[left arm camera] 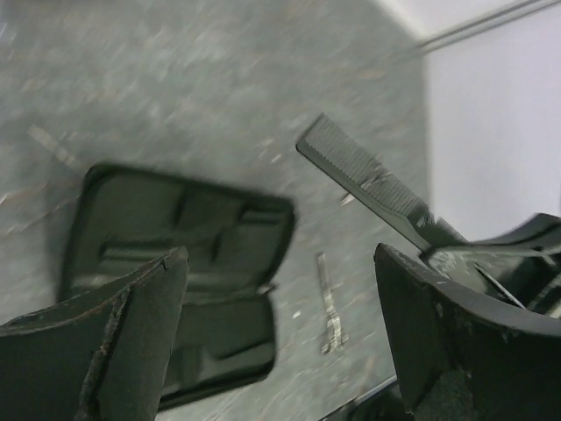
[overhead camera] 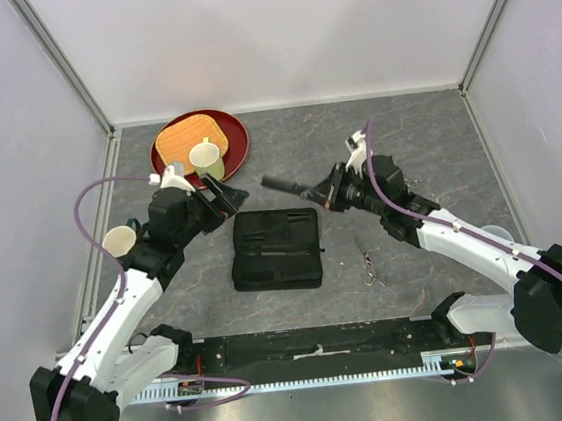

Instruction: Sort the hair-cutting tools

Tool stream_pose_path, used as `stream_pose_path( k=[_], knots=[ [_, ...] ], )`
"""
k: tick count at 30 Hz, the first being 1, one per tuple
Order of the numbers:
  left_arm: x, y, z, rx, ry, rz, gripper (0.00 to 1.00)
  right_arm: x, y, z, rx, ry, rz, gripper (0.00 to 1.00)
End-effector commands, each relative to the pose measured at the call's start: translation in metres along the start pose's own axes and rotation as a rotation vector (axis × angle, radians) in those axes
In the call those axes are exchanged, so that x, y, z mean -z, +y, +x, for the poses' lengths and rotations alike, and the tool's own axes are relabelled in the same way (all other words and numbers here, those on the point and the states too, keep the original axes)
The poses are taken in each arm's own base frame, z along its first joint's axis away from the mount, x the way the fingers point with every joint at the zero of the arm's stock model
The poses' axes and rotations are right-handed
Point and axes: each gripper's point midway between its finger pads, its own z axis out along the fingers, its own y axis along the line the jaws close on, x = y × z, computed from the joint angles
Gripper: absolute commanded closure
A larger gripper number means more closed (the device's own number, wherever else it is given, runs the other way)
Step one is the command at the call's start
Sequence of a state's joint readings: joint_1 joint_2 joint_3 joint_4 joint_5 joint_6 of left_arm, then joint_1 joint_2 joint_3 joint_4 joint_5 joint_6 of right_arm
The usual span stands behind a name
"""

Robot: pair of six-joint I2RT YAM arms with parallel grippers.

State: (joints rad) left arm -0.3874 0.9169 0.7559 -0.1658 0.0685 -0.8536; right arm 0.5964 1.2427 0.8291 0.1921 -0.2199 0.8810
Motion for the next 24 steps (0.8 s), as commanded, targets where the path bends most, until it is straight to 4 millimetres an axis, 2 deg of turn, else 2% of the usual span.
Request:
stream_pose_path(
  k=[1,7,11,13,18,24],
  knots=[
    [-0.010,0.043,0.037,-0.078,0.141,-0.118,0.09,0.027,-0.050,0.065,0.080,0.228,0.107,1.00],
    [-0.023,0.083,0.071,-0.066,0.254,-0.233,0.12,0.048,-0.080,0.098,0.061,0.330,0.186,1.00],
    [-0.026,0.105,0.087,-0.050,0.290,-0.294,0.14,0.054,-0.102,0.122,0.026,0.434,0.228,1.00],
    [-0.029,0.110,0.088,-0.051,0.294,-0.311,0.15,0.054,-0.106,0.131,0.001,0.464,0.224,1.00],
    [-0.036,0.116,0.095,-0.058,0.328,-0.330,0.19,0.056,-0.105,0.130,-0.015,0.456,0.209,1.00],
    [-0.032,0.136,0.114,-0.039,0.365,-0.368,0.28,0.064,-0.115,0.140,-0.062,0.513,0.241,1.00]
  ],
)
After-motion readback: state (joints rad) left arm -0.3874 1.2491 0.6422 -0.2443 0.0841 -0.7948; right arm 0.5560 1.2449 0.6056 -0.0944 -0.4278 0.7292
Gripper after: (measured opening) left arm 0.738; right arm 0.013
